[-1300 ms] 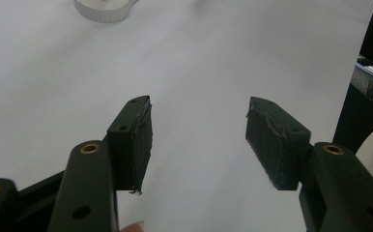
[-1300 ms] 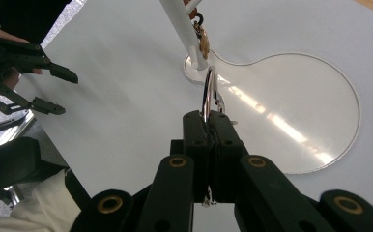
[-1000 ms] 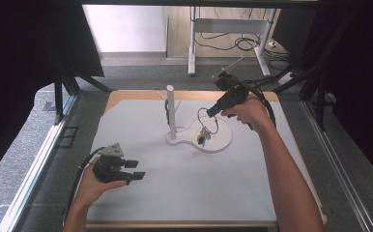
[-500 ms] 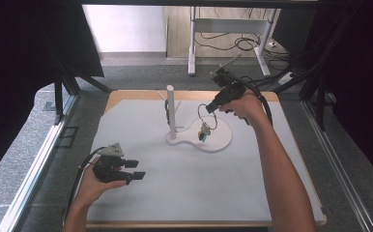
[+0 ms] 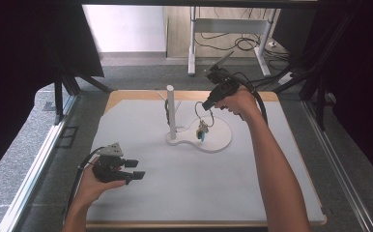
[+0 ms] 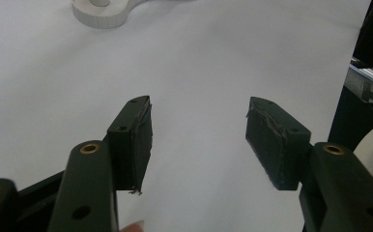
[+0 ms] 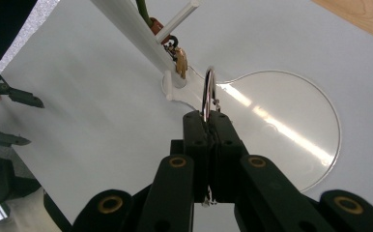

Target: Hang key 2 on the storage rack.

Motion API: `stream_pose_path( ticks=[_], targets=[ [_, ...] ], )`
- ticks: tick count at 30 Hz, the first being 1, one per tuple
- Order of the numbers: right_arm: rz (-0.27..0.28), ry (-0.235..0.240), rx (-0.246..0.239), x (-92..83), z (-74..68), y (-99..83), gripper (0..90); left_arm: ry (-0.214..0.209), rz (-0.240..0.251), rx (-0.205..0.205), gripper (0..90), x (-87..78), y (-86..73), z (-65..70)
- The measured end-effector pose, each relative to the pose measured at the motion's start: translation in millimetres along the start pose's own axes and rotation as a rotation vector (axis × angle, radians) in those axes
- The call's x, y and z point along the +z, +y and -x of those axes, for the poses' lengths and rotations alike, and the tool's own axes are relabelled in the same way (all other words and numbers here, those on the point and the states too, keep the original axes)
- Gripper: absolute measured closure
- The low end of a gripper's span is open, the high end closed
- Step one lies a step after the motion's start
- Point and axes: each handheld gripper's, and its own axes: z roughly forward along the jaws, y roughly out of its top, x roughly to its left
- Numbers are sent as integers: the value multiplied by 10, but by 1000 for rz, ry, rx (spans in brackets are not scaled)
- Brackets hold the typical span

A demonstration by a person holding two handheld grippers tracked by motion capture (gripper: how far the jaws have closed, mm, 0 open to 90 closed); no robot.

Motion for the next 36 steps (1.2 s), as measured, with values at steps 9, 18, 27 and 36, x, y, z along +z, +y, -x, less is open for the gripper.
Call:
stream_pose_path(
  ticks=[9, 18, 27, 36],
  targets=[
    [-1, -4, 3, 43, 18, 121, 882, -4, 9, -3, 431, -11, -4, -9],
    [-8, -8, -2, 146, 33, 200, 882, -6, 5, -3, 431, 0, -5, -13],
    [-6, -10, -1, 220, 47, 273, 882, -10, 0, 0, 431, 17, -4, -15],
    [-7, -10, -8, 346, 31, 409, 882, -15, 3, 5, 431, 18, -8, -29]
  ],
)
